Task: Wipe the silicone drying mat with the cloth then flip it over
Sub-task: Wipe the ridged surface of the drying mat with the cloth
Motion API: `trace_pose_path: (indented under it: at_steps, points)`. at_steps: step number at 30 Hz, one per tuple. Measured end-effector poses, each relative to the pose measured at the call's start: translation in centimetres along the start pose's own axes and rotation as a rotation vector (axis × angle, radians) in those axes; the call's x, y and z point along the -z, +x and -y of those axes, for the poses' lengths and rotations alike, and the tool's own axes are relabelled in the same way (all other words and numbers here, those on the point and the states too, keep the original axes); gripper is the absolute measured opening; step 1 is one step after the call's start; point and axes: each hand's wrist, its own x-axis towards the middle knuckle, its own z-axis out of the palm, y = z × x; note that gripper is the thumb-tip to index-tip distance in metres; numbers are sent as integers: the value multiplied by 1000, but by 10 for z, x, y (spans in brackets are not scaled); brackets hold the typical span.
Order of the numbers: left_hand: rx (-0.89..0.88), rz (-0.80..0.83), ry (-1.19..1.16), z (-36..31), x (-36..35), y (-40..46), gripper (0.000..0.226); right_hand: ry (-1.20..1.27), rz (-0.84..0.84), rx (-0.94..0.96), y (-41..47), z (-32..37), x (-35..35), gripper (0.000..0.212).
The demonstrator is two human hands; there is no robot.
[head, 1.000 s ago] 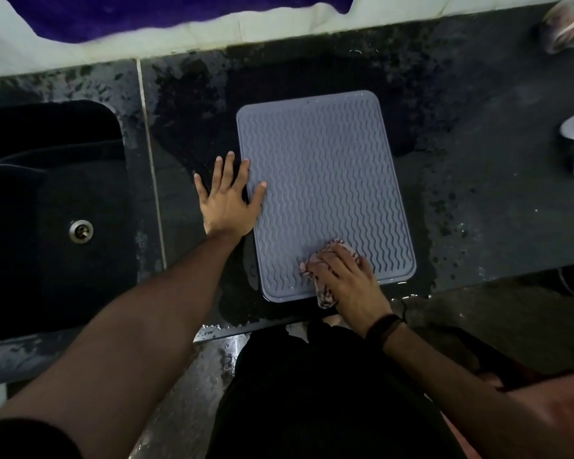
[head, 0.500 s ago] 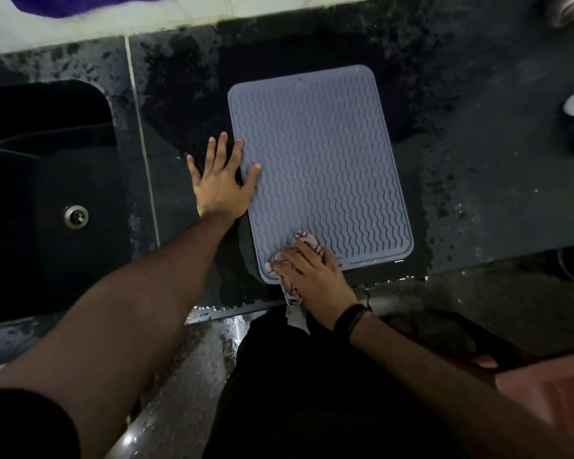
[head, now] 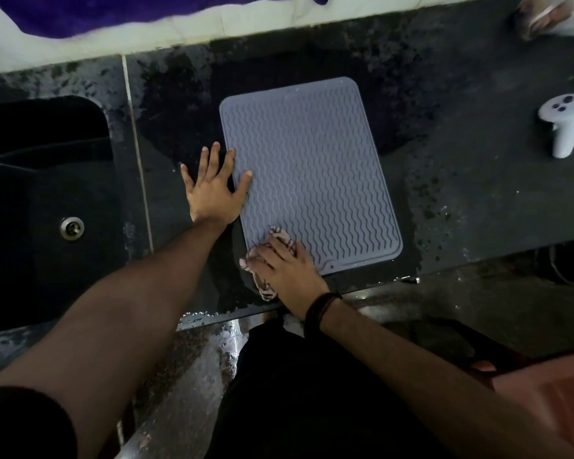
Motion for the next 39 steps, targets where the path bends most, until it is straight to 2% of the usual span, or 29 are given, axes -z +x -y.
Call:
trace_pose_path:
  at_steps: [3,5,8,10,14,21,24,28,31,34,39]
  points:
    - [3,-4,11,0,-1,0,73,24,35,53,-22,-12,-2,40]
    - [3,0,16,1,-1,0,74,46,-8,48,-33,-22,4,38]
    - [10,8,11,1,-1,2,74,86,-159,-77,-23,-38,20,46]
    - [9,8,7,1,-2,1,74,69,-198,-158,-1,-48,29,50]
    - [26,-2,-21,-1,0,4,73,33,-98,-211,29,-58,29,59]
    - [51,-39,-31,-8,-7,1,70,-34,-12,-91,-32,-72,16,51]
    - [42,-38,-24,-6,-9,1,71,44,-110,-102,-19,-77,31,47]
    - [37,-53,-4,-7,-9,1,73,87,-279,-188,66,-86,58,53]
    - [58,-71,5,-6,-12,3,75,86,-189,-217,117,-96,63,60]
    - [70,-98,-4,-6,-16,4,72,39,-143,-198,120,-104,55,64]
    - [69,-107,-22,-4,-19,5,72,5,-69,-122,71,-105,44,48]
